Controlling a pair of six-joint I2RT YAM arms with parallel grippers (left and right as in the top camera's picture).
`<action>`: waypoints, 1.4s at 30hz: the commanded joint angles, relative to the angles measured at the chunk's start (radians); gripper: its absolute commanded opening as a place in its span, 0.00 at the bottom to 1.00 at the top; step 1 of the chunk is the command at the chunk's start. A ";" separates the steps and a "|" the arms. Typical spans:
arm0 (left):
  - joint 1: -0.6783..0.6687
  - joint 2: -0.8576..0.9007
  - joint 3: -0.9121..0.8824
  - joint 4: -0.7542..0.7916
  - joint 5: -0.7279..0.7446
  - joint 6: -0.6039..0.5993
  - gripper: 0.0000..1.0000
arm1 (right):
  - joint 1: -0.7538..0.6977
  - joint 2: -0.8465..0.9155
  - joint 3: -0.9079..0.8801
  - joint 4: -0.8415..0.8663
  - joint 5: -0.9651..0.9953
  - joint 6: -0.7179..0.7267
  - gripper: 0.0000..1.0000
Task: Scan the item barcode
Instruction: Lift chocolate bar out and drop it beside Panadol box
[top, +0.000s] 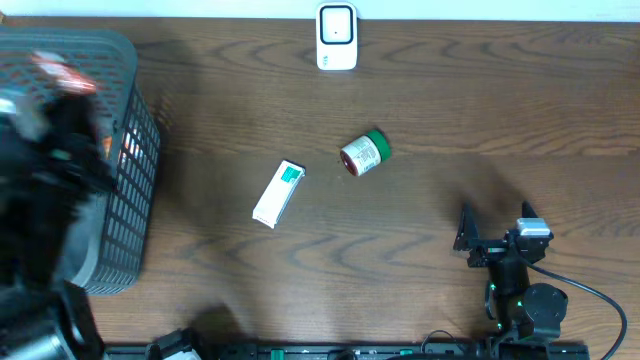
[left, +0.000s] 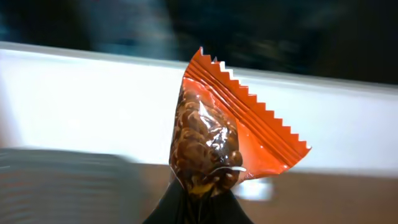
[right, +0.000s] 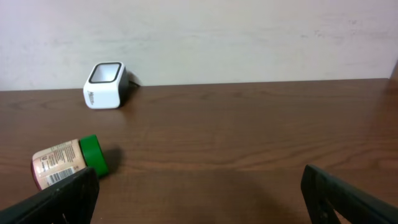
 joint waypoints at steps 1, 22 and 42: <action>-0.222 0.041 -0.060 -0.053 0.117 0.037 0.08 | 0.005 -0.005 -0.001 -0.004 0.002 0.013 0.99; -0.909 0.973 -0.240 -0.017 -0.417 0.124 0.08 | 0.005 -0.005 -0.001 -0.004 0.002 0.013 0.99; -0.893 0.492 0.147 -0.344 -0.534 0.162 0.83 | 0.005 -0.005 -0.001 -0.004 0.002 0.013 0.99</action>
